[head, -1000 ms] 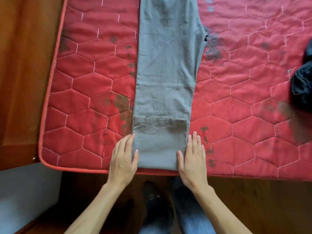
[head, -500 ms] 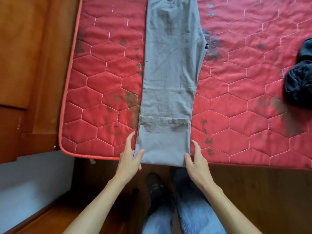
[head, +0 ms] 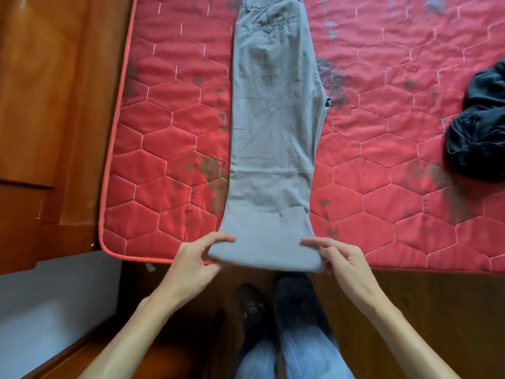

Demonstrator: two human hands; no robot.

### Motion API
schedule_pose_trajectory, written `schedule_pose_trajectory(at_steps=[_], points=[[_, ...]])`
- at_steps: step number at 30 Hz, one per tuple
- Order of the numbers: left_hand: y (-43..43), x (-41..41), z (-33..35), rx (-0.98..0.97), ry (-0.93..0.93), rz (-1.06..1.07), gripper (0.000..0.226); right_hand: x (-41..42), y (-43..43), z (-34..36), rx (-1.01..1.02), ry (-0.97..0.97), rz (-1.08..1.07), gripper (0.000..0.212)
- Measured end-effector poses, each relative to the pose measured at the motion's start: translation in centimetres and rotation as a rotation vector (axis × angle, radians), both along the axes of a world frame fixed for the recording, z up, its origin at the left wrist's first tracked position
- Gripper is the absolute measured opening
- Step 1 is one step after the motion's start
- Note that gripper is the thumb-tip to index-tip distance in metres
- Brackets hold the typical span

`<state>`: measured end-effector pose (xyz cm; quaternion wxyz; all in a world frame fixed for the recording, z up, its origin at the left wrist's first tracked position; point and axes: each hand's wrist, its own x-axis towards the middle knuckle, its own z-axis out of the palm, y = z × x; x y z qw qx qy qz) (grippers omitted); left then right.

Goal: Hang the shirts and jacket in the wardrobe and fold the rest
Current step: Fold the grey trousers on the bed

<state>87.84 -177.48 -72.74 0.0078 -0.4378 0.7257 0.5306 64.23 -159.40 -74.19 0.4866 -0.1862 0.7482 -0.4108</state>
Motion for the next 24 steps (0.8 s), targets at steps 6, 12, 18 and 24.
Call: schedule_pose_trajectory(at_steps=[6, 12, 18, 24], points=[[-7.5, -8.4, -0.8, 0.061, 0.136, 0.122, 0.009, -5.2, -6.1, 0.5, -0.061, -0.031, -0.083, 0.037], [-13.0, -14.8, -4.2, 0.106, 0.060, 0.198, 0.010, -9.9, -12.8, -3.8, -0.014, 0.030, -0.147, 0.028], [-12.7, -15.4, -10.4, -0.115, -0.161, 0.187, 0.076, -10.0, -14.6, -9.5, 0.089, 0.209, -0.050, 0.048], [-9.6, -15.7, -13.7, -0.844, -0.061, -0.333, 0.055, -6.0, -14.4, -11.1, -0.011, 0.963, 0.234, 0.054]])
